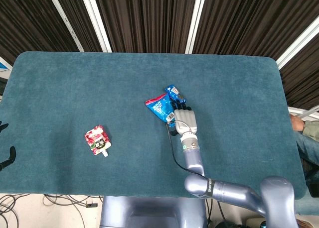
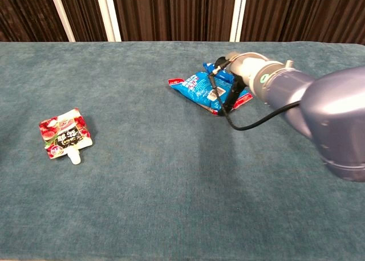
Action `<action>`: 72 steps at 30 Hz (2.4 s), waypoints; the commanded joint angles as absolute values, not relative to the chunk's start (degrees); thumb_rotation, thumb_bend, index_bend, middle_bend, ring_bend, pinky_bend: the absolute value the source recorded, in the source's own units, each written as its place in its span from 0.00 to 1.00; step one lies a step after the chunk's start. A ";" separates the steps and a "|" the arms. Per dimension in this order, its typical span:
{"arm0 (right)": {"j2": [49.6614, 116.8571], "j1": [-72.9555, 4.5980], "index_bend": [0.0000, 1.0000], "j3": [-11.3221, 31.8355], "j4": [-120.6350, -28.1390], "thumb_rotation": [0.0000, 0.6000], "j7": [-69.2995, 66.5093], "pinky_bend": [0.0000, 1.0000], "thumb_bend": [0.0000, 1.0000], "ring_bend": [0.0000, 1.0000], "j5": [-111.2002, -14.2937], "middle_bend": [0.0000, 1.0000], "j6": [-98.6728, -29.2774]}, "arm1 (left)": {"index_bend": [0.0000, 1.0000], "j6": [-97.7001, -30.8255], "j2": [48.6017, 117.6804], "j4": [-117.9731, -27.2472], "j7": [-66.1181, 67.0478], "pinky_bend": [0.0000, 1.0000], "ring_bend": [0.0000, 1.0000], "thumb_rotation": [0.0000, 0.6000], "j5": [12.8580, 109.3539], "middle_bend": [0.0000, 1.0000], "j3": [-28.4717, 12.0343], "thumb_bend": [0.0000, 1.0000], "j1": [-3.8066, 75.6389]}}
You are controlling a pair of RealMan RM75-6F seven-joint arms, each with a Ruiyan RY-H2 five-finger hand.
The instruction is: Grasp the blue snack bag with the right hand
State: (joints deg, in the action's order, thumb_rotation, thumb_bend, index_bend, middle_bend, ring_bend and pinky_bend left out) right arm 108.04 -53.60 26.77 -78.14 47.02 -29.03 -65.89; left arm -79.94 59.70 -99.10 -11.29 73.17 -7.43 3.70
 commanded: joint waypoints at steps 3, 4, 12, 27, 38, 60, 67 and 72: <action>110.09 -55.44 0.11 26.70 -74.83 1.00 47.97 0.19 0.08 0.10 -28.46 0.06 -66.39 | 0.13 -79.88 59.65 -99.24 -11.33 0.10 0.12 1.00 73.31 0.04 -7.36 0.51 3.73; 110.60 -55.78 0.11 26.84 -73.85 1.00 48.00 0.19 0.08 0.10 -28.23 0.06 -66.48 | 0.13 -79.94 59.64 -99.27 -11.37 0.10 0.12 1.00 73.32 0.04 -7.38 0.51 3.71; 114.28 -58.08 0.12 28.49 -68.03 1.00 47.55 0.19 0.08 0.10 -27.11 0.06 -66.79 | 0.13 -79.91 59.60 -99.25 -11.78 0.10 0.12 1.00 73.02 0.04 -7.52 0.51 3.68; 119.73 -62.25 0.14 29.56 -56.33 1.00 46.45 0.19 0.16 0.21 -28.31 0.12 -63.53 | 0.13 -79.54 59.36 -99.18 -12.23 0.10 0.12 1.00 72.71 0.04 -7.60 0.51 3.77; 123.17 -63.17 0.22 29.29 -50.19 1.00 43.69 0.26 0.32 0.35 -31.50 0.19 -61.96 | 0.14 -79.34 59.27 -99.25 -12.08 0.12 0.12 1.00 72.59 0.04 -7.53 0.51 3.82; 122.43 -59.36 0.35 29.68 -51.45 1.00 35.10 0.33 0.45 0.53 -41.61 0.36 -67.42 | 0.14 -79.02 59.03 -99.22 -12.21 0.13 0.12 1.00 72.16 0.04 -7.50 0.51 3.78; 115.43 -54.27 0.35 30.01 -66.45 1.00 34.55 0.33 0.46 0.53 -42.67 0.36 -69.89 | 0.14 -79.14 59.09 -99.21 -11.84 0.13 0.12 1.00 72.16 0.04 -7.56 0.51 3.83; 107.42 -48.61 0.35 32.47 -83.28 1.00 31.46 0.32 0.45 0.53 -39.36 0.36 -69.07 | 0.14 -79.42 59.27 -98.99 -11.59 0.13 0.12 1.00 72.31 0.04 -7.47 0.51 3.72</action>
